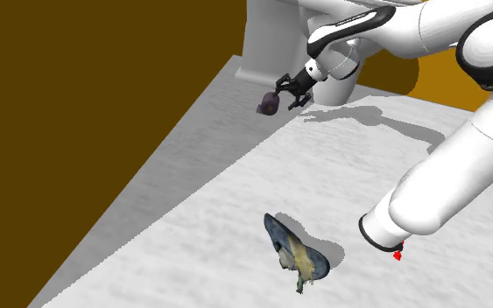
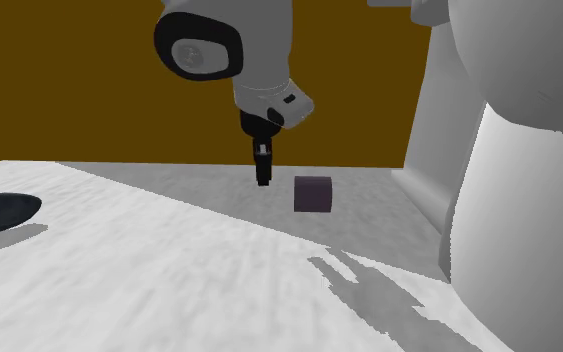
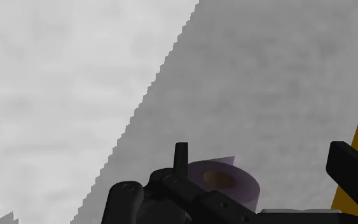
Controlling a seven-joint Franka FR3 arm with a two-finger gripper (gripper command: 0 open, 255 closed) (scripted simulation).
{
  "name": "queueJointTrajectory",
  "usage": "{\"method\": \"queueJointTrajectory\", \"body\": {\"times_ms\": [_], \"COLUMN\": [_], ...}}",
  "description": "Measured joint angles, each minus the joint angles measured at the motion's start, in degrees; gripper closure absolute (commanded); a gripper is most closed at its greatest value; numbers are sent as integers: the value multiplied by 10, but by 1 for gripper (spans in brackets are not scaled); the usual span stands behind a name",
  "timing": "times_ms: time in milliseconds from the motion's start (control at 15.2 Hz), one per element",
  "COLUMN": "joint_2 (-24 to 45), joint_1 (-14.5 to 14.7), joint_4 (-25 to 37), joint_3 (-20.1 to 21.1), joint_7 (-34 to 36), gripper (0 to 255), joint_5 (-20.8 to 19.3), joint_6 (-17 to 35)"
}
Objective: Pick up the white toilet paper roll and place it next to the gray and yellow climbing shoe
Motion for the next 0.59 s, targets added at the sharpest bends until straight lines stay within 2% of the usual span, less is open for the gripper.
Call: {"method": "queueJointTrajectory", "body": {"times_ms": [330,594], "joint_2": [108,141], "joint_1": [-22,-24], "joint_4": [65,80], "joint_3": [-7,2], "joint_7": [-57,-72], "gripper": [0,0], "joint_5": [147,190], "joint_6": [17,30]}}
